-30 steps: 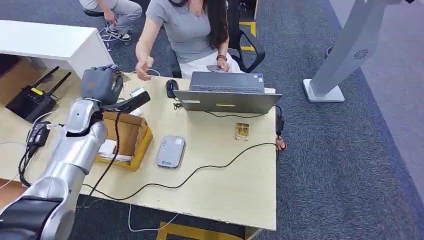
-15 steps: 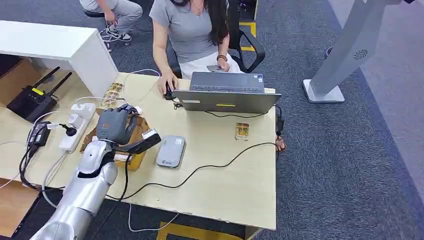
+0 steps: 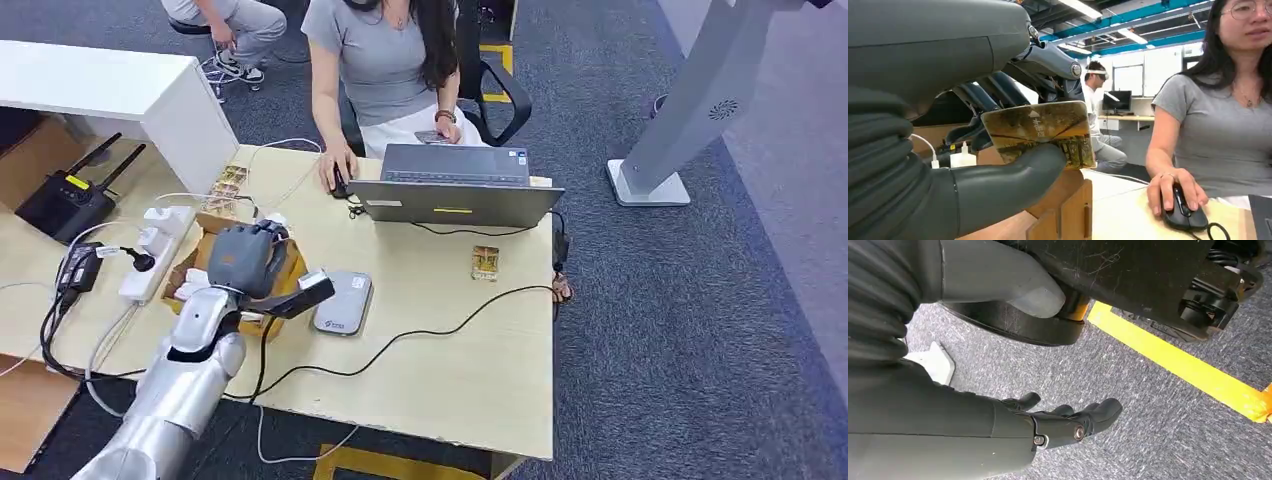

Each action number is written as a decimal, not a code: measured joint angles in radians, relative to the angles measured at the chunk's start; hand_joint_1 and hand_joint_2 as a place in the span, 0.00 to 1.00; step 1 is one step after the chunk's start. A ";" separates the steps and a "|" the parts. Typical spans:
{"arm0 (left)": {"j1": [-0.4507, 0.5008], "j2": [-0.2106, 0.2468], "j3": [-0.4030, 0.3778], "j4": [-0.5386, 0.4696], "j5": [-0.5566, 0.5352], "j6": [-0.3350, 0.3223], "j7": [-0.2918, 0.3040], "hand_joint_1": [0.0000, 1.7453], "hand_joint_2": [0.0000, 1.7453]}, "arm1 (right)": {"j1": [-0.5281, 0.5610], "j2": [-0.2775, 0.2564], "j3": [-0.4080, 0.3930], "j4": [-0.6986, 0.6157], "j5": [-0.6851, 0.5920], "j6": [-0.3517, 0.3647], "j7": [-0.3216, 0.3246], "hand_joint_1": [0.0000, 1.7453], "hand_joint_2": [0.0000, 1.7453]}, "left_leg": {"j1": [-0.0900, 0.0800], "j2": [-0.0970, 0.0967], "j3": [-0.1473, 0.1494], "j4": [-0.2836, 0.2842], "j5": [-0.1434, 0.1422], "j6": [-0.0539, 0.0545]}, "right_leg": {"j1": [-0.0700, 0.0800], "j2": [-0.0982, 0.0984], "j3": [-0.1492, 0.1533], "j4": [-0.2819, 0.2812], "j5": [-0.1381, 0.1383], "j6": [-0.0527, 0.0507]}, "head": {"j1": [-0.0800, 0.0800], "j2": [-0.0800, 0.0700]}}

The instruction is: Pass the card to the sensor for recognition and then transmit it.

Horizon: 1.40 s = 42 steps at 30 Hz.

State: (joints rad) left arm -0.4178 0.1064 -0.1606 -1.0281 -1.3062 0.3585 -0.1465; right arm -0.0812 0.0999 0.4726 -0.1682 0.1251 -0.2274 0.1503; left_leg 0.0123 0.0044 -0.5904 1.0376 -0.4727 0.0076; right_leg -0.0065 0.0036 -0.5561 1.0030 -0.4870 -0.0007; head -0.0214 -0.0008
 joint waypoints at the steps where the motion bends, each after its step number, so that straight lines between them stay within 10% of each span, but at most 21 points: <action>1: 0.000 -0.002 -0.001 0.000 -0.001 0.011 0.000 1.00 1.00 | 0.000 0.000 0.000 0.000 0.000 0.000 0.001 0.00 1.00 | 0.000 0.000 0.000 0.000 0.000 0.000 | 0.000 0.000 0.000 0.000 0.000 0.000 | 0.000 0.000; 16: -0.032 -0.091 -0.124 -0.177 -0.044 0.057 0.011 1.00 1.00 | -0.001 0.013 -0.001 0.000 0.011 -0.037 0.024 0.00 1.00 | 0.000 0.000 -0.001 0.001 0.000 0.001 | 0.000 0.000 -0.001 0.000 0.001 0.002 | 0.000 0.000; 26: -0.075 -0.112 -0.162 -0.203 -0.064 -0.036 0.048 1.00 1.00 | -0.001 0.030 -0.001 0.000 0.013 -0.060 0.034 0.00 1.00 | 0.001 0.001 -0.001 0.000 0.001 0.000 | 0.000 0.001 -0.001 0.000 0.002 0.001 | 0.000 0.000; 42: -0.165 -0.121 -0.214 0.114 -0.082 -0.281 0.166 1.00 1.00 | -0.005 0.027 -0.002 0.000 0.011 -0.009 0.010 0.00 1.00 | 0.000 0.001 -0.001 0.001 0.000 0.000 | 0.000 0.002 -0.002 0.000 0.002 0.001 | 0.000 0.000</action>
State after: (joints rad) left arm -0.5825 -0.0149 -0.3746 -0.9143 -1.3882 0.0774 0.0199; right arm -0.0862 0.1274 0.4704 -0.1686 0.1358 -0.2365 0.1606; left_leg 0.0125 0.0059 -0.5916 1.0381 -0.4723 0.0079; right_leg -0.0065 0.0059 -0.5583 1.0028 -0.4852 0.0005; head -0.0214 -0.0008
